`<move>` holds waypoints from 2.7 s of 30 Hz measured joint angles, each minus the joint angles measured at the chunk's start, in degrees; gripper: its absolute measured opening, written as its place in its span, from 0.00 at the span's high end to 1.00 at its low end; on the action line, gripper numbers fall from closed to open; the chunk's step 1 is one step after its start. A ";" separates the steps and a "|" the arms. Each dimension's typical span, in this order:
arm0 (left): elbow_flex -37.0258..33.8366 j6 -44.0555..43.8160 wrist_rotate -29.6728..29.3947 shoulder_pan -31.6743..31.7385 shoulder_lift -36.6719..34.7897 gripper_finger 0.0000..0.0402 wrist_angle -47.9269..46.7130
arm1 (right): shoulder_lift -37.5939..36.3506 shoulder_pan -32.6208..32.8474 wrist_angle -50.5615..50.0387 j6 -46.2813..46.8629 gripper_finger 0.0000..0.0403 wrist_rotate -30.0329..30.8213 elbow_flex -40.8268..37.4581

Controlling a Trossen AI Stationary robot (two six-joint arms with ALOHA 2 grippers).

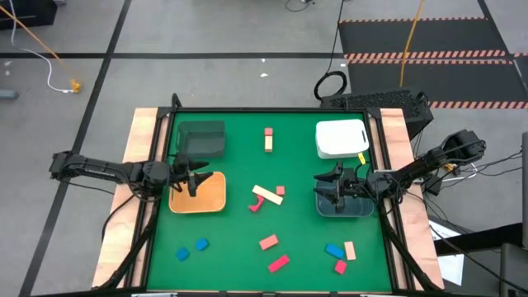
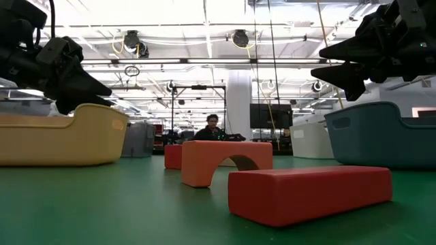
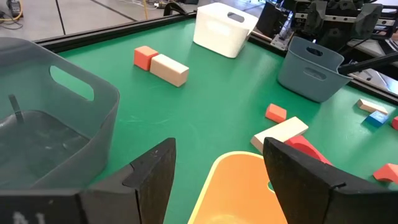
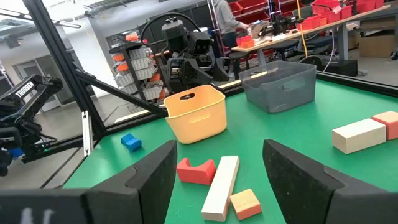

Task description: Sort & place blocks by color

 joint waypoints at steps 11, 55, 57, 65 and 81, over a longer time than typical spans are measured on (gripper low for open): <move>-0.02 -2.05 -0.32 0.00 -0.01 0.40 0.07 | -0.01 0.00 -0.01 -0.01 0.43 0.01 0.00; 30.28 -15.52 11.04 -4.30 24.46 0.40 -18.76 | -0.02 0.01 -0.01 0.01 0.43 0.00 0.01; 32.68 -18.45 11.08 -6.03 28.18 0.40 -19.28 | -0.02 0.00 0.00 0.01 0.43 0.02 0.00; 38.41 -33.57 16.97 -14.77 40.15 0.40 -15.82 | -0.02 0.01 -0.01 0.01 0.43 0.02 -0.01; 39.15 -70.25 17.44 -30.92 52.04 0.40 -8.98 | -0.02 -0.01 -0.01 -0.01 0.43 0.01 0.01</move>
